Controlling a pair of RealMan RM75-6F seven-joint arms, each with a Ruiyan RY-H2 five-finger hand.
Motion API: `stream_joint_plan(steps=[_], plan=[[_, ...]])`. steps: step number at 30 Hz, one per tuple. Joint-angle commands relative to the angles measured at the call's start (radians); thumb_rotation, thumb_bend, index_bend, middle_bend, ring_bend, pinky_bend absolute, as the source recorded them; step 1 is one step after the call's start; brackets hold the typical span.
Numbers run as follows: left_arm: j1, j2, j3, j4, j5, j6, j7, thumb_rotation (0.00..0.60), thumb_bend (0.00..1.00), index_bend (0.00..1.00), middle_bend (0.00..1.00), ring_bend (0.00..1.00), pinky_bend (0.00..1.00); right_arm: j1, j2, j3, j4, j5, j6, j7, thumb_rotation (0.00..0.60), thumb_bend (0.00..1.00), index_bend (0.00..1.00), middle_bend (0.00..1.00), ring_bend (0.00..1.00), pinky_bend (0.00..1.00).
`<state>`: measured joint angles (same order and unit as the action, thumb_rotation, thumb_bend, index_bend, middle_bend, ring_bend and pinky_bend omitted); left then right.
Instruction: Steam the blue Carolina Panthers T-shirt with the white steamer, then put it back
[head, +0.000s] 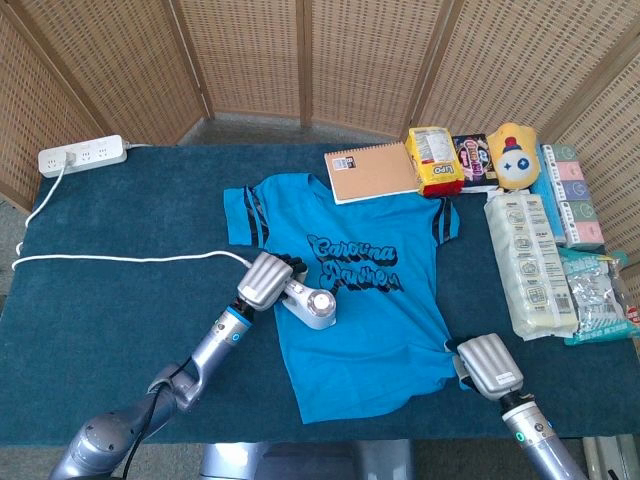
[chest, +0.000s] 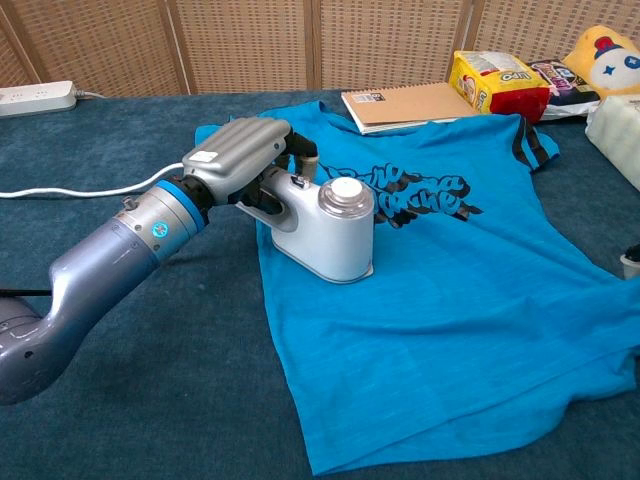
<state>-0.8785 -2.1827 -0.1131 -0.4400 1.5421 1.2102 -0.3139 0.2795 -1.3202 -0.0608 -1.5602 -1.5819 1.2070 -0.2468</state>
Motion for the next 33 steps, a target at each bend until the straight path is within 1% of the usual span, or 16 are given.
stream_joint_plan(steps=[1, 9, 13, 25, 29, 33], plan=[[0.011, 0.017, 0.002, 0.008, -0.005, -0.001, -0.005, 0.6, 0.44, 0.6, 0.7, 0.61, 0.71, 0.004, -0.007, -0.005, -0.004, -0.003, -0.01, -0.009, 0.6, 0.7, 0.58, 0.59, 0.63, 0.74], [0.027, 0.052, -0.013, 0.02, -0.027, 0.0, -0.021, 0.6, 0.43, 0.6, 0.7, 0.61, 0.71, 0.018, -0.015, -0.018, -0.028, -0.012, -0.043, -0.05, 0.6, 0.7, 0.58, 0.59, 0.63, 0.73], [0.021, 0.05, -0.022, 0.017, -0.037, -0.009, -0.02, 0.6, 0.43, 0.6, 0.7, 0.61, 0.71, 0.02, -0.016, -0.018, -0.032, -0.011, -0.045, -0.056, 0.6, 0.7, 0.58, 0.59, 0.63, 0.73], [-0.026, -0.019, -0.015, 0.007, -0.022, -0.026, -0.014, 0.6, 0.43, 0.6, 0.7, 0.61, 0.71, 0.012, -0.002, -0.019, -0.027, -0.011, -0.028, -0.042, 0.6, 0.7, 0.58, 0.59, 0.63, 0.73], [-0.036, -0.042, -0.005, -0.002, -0.01, -0.019, -0.017, 0.6, 0.43, 0.6, 0.7, 0.61, 0.71, 0.011, -0.001, -0.018, -0.024, -0.008, -0.025, -0.03, 0.6, 0.7, 0.58, 0.59, 0.63, 0.73], [-0.035, -0.056, 0.017, -0.01, 0.01, -0.014, -0.022, 0.6, 0.43, 0.6, 0.7, 0.61, 0.71, 0.009, 0.0, -0.018, -0.02, -0.009, -0.021, -0.023, 0.6, 0.7, 0.58, 0.59, 0.63, 0.74]])
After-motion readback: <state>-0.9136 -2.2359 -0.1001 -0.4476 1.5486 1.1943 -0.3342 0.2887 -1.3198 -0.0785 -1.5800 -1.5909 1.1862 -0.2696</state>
